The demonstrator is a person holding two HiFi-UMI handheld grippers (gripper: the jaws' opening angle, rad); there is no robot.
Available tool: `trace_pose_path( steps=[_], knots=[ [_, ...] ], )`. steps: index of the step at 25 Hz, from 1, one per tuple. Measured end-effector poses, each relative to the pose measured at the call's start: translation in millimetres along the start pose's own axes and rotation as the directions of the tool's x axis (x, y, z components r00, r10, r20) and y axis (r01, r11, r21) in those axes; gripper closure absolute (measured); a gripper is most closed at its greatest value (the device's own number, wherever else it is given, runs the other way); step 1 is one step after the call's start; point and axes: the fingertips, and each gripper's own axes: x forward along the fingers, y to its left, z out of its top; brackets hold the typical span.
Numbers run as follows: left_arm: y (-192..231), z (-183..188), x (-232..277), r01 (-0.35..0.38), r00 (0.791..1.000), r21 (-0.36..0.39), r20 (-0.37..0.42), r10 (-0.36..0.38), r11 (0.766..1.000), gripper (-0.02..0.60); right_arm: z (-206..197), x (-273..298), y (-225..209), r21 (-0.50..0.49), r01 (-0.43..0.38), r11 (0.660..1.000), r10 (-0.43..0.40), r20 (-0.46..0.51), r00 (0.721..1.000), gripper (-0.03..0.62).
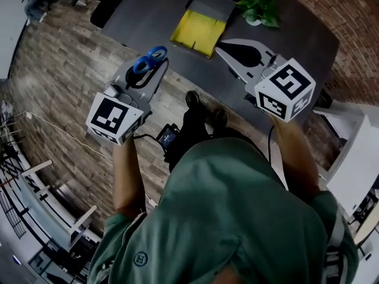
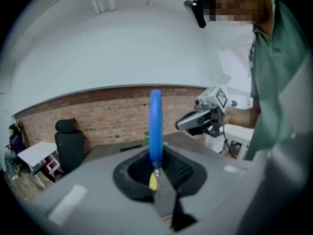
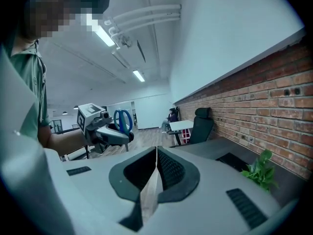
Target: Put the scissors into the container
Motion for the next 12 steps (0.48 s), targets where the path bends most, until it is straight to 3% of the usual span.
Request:
trace_pose_path(
  steps=[12],
  knots=[
    [62, -29, 86, 0.14, 0.989, -0.025, -0.031, -0.141, 0.99, 0.545, -8, 41, -74, 0.042, 0.111, 0.993, -0.108, -0.059, 0.992, 0.587]
  ],
)
